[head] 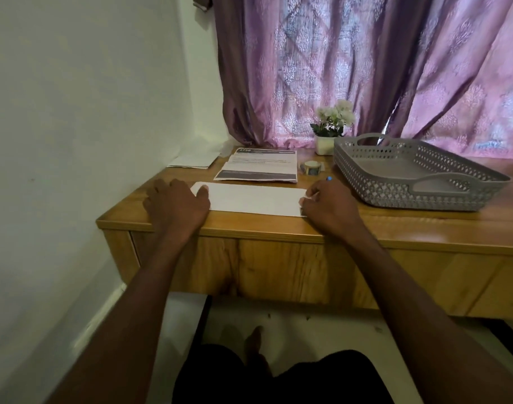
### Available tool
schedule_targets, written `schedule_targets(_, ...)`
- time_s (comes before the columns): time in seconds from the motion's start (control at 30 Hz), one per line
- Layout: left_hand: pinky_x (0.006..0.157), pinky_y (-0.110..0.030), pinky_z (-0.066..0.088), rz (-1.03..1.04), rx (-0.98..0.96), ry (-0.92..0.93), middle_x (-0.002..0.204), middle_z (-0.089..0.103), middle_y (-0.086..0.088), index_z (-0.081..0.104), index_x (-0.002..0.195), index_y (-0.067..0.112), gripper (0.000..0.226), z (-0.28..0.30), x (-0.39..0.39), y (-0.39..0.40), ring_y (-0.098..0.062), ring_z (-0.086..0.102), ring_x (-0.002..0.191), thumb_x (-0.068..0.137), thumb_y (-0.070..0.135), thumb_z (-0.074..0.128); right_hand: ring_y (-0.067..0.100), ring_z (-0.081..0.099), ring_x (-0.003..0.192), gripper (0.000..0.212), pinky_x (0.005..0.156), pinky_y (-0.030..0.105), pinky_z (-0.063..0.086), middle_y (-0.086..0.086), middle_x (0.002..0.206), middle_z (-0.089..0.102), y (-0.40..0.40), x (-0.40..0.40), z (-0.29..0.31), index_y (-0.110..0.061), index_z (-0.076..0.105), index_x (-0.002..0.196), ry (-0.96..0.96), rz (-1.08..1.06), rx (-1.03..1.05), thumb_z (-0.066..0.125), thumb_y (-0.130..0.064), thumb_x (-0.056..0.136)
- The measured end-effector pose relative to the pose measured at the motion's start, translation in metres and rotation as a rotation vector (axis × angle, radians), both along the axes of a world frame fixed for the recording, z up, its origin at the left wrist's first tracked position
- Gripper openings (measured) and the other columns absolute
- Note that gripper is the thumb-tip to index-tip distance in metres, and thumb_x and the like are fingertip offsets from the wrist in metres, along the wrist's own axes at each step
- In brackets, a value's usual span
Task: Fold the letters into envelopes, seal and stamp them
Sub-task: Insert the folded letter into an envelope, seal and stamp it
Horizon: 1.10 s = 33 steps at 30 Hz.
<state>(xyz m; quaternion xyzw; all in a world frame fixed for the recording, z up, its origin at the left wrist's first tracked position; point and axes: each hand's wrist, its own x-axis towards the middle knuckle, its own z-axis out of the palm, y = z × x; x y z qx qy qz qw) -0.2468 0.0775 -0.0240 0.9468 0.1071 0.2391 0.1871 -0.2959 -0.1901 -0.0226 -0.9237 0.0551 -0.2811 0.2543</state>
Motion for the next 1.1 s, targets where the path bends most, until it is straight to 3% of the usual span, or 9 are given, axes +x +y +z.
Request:
schedule_targets(0.07, 0.111, -0.054, 0.041, -0.014, -0.004, 0.028, 0.149, 0.049, -0.022, 0.06, 0.131, 0.006, 0.066, 0.002, -0.001, 0.0, -0.041, 0.047, 0.137, 0.097, 0.062, 0.054, 0.014, 0.062, 0.095, 0.021, 0.087, 0.037, 0.053, -0.004, 0.089, 0.069, 0.0, -0.003, 0.001, -0.014, 0.075, 0.101, 0.006, 0.008, 0.031, 0.075, -0.032, 0.09)
schedule_targets(0.17, 0.109, -0.054, 0.043, -0.025, -0.043, 0.031, 0.144, 0.055, -0.019, 0.062, 0.129, 0.008, 0.06, 0.004, -0.002, 0.003, -0.039, 0.051, 0.133, 0.095, 0.058, 0.06, 0.017, 0.063, 0.097, 0.015, 0.088, 0.043, 0.056, 0.001, 0.097, 0.073, 0.003, -0.006, 0.003, -0.014, 0.075, 0.098, 0.025, -0.003, 0.043, 0.074, -0.028, 0.091)
schedule_targets(0.43, 0.101, -0.043, 0.052, -0.239, -0.567, -0.186, 0.124, 0.072, -0.006, 0.071, 0.12, 0.015, 0.027, 0.008, -0.003, 0.013, -0.027, 0.066, 0.112, 0.094, 0.022, 0.074, 0.016, 0.062, 0.092, 0.011, 0.08, 0.035, 0.052, 0.003, 0.094, 0.07, 0.003, -0.004, -0.001, -0.014, 0.072, 0.093, -0.002, 0.002, 0.029, 0.067, -0.023, 0.096)
schedule_targets(0.6, 0.096, -0.039, 0.06, -0.33, -1.062, -0.417, 0.114, 0.076, 0.001, 0.077, 0.116, 0.017, 0.026, 0.009, -0.009, 0.02, -0.017, 0.071, 0.105, 0.09, 0.014, 0.079, 0.026, 0.057, 0.111, 0.027, 0.088, 0.035, 0.047, 0.01, 0.121, 0.06, 0.001, 0.0, -0.004, -0.01, 0.065, 0.123, -0.094, -0.008, 0.043, 0.061, -0.024, 0.1)
schedule_targets(0.73, 0.094, -0.046, 0.061, -0.396, -1.4, -0.414, 0.112, 0.078, 0.001, 0.079, 0.099, 0.026, 0.014, 0.016, -0.01, 0.022, -0.024, 0.071, 0.108, 0.089, 0.017, 0.08, 0.03, 0.052, 0.123, 0.037, 0.1, 0.039, 0.045, 0.011, 0.134, 0.057, -0.001, -0.003, 0.013, -0.016, 0.061, 0.131, -0.317, 0.035, -0.089, 0.064, -0.031, 0.097)
schedule_targets(0.83, 0.091, -0.044, 0.062, -0.516, -1.601, -0.4, 0.114, 0.079, -0.004, 0.079, 0.106, 0.02, 0.018, 0.025, -0.006, 0.017, -0.027, 0.073, 0.11, 0.088, 0.014, 0.079, 0.028, 0.053, 0.129, 0.053, 0.108, 0.045, 0.042, 0.007, 0.141, 0.059, -0.001, 0.004, 0.045, -0.017, 0.058, 0.139, -0.288, 0.159, -0.254, 0.065, -0.047, 0.095)
schedule_targets(0.93, 0.094, -0.041, 0.061, -0.632, -1.771, -0.411, 0.122, 0.076, -0.011, 0.072, 0.124, 0.008, 0.036, 0.04, 0.003, 0.006, -0.026, 0.073, 0.112, 0.089, 0.011, 0.077, 0.018, 0.067, 0.11, 0.039, 0.098, 0.041, 0.052, 0.002, 0.122, 0.073, 0.001, 0.017, 0.077, -0.02, 0.069, 0.126, -0.153, 0.325, -0.085, 0.071, -0.042, 0.093)
schedule_targets(1.0, 0.095, -0.041, 0.06, -0.649, -1.857, -0.43, 0.128, 0.072, -0.015, 0.066, 0.133, 0.002, 0.044, 0.052, 0.013, -0.004, -0.029, 0.07, 0.117, 0.09, 0.009, 0.075, 0.012, 0.071, 0.086, 0.019, 0.083, 0.035, 0.055, -0.001, 0.096, 0.078, -0.003, 0.027, 0.091, -0.017, 0.079, 0.106, -0.168, 0.374, -0.031, 0.077, -0.028, 0.089)
schedule_targets(1.1, 0.088, -0.04, 0.062, -0.692, -1.861, -0.416, 0.127, 0.072, -0.017, 0.065, 0.132, -0.001, 0.044, 0.072, 0.029, -0.015, -0.03, 0.07, 0.117, 0.09, 0.008, 0.075, 0.009, 0.069, 0.075, 0.014, 0.073, 0.027, 0.053, -0.001, 0.086, 0.078, -0.015, 0.04, 0.11, -0.015, 0.082, 0.098, -0.234, 0.365, 0.052, 0.081, -0.02, 0.085)
